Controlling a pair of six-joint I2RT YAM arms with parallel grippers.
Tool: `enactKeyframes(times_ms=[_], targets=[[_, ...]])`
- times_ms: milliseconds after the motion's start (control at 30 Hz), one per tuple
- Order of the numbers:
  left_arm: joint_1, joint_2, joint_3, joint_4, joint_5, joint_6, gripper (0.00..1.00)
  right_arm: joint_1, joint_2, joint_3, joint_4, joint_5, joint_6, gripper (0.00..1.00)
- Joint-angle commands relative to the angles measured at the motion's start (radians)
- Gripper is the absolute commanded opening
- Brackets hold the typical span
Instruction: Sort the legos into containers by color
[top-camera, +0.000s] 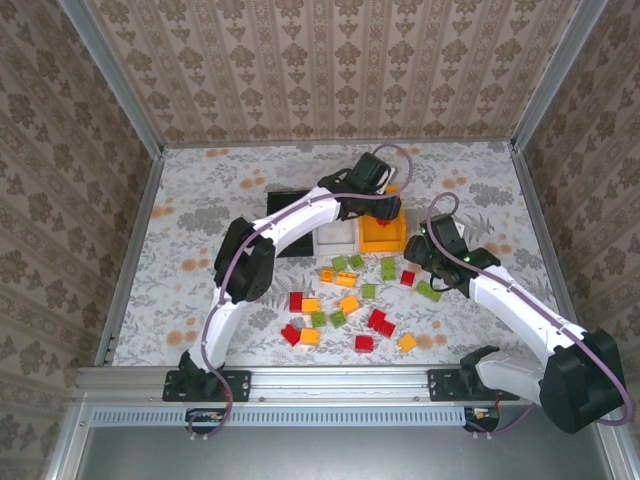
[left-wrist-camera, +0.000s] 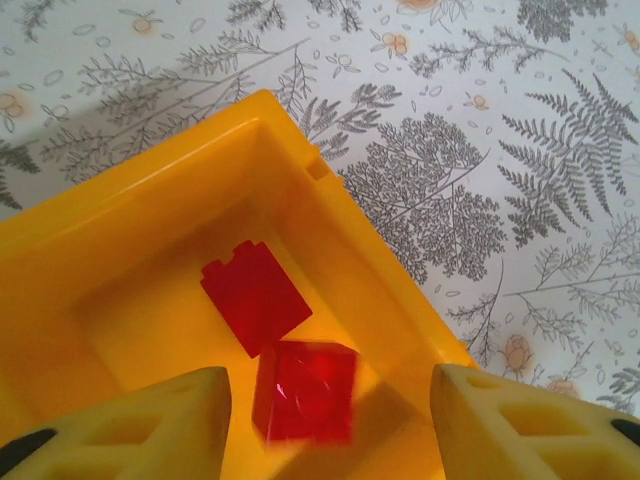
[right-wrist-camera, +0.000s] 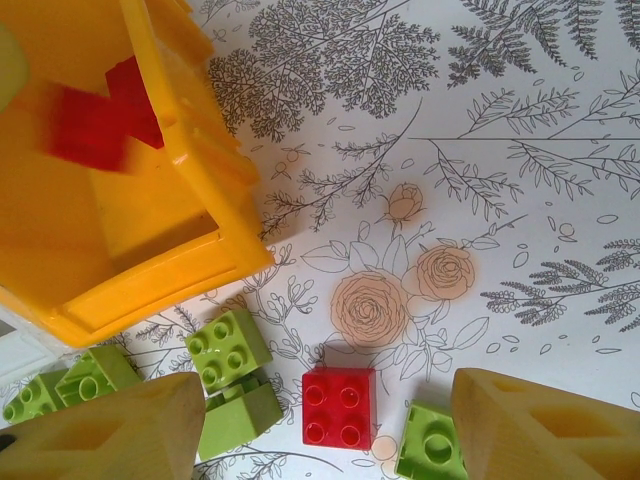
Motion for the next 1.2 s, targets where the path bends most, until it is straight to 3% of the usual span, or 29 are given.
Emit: enactKeyframes(times_ms=[0,167,233,467,733,933,1167], targets=[[0.009,-0.001,0.071,-0.045,0.038,-0.005,0.67,-0.004,-0.014,-0.014,-0.034,-0.013,-0.004,0.68],[0.005,-0.109,0.017,0.012,0.051,-0.022,0.84,-0.005,-0.006,-0.014,-0.050,-0.045,-0.015,0.68],[0.002,-0.189,-0.064,0.062,0.062,-0.029,0.99,-0.004,-0.003,-0.019,-0.055,-0.075,-0.023,0.67],[-0.007,-0.561,-0.534,0.253,0.029,-0.066,1.00,0.046,-0.010,-0.036,-0.182,-0.205,-0.092,0.68],[-0.008,-0.887,-0.982,0.280,-0.083,-0.121,1.00,0.205,-0.032,-0.110,-0.364,-0.274,-0.050,0.68],[0.001,-1.029,-1.162,0.275,-0.140,-0.170,1.00,0.326,0.010,-0.115,-0.441,-0.287,-0.014,0.68],[0.018,-1.102,-1.230,0.269,-0.174,-0.185,1.00,0.420,0.100,-0.111,-0.443,-0.289,-0.015,0.67]])
